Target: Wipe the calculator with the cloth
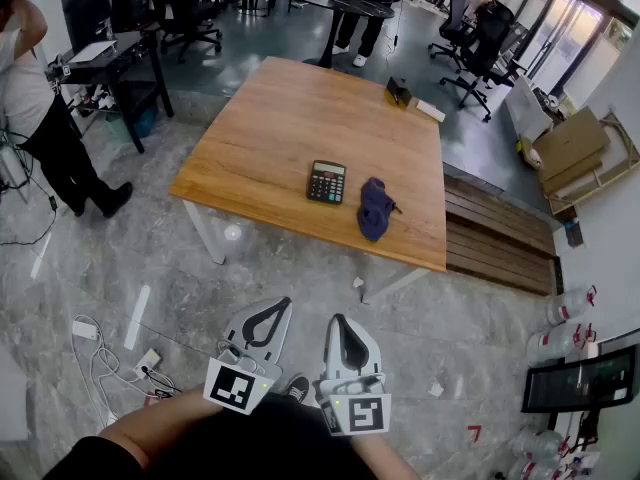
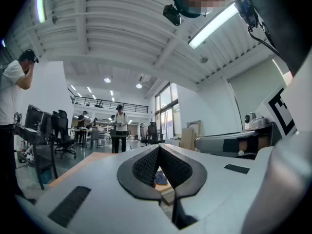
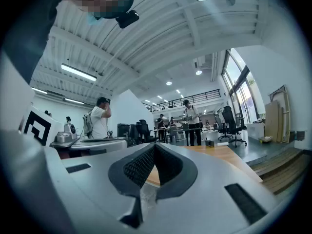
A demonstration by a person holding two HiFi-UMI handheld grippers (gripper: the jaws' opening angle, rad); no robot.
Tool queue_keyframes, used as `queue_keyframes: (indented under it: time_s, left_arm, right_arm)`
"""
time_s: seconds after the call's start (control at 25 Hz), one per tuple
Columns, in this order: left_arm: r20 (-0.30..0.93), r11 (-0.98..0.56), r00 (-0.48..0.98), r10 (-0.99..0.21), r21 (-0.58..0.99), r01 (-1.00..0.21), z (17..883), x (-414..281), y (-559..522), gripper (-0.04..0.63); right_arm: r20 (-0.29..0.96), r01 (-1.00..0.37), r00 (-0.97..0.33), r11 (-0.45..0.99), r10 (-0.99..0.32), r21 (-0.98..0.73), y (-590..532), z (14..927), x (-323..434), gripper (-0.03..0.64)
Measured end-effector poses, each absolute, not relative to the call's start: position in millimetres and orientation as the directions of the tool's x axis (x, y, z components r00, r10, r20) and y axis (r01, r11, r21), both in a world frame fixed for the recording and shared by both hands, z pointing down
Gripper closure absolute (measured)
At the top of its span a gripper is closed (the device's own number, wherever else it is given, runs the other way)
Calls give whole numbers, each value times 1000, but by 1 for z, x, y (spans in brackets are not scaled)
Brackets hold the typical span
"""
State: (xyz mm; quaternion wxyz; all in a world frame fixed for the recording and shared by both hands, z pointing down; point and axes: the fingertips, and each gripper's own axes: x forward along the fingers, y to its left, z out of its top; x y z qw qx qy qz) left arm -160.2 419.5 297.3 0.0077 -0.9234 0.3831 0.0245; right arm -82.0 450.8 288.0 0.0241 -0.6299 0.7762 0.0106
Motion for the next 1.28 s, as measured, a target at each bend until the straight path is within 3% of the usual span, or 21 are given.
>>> queue_keyframes:
  time_s: [0.88,1.28]
  left_arm:
    - [-25,-676,675,-737,24,-737,314,-91,402,594]
    - [4,-717,718,-697,43,-696,337,-59,319,594]
  right_arm:
    - [-12,-971,-229,229,-973,-63,448,312,0,601]
    - [51,-971,-228,223,-972,-83,355,334,28,601]
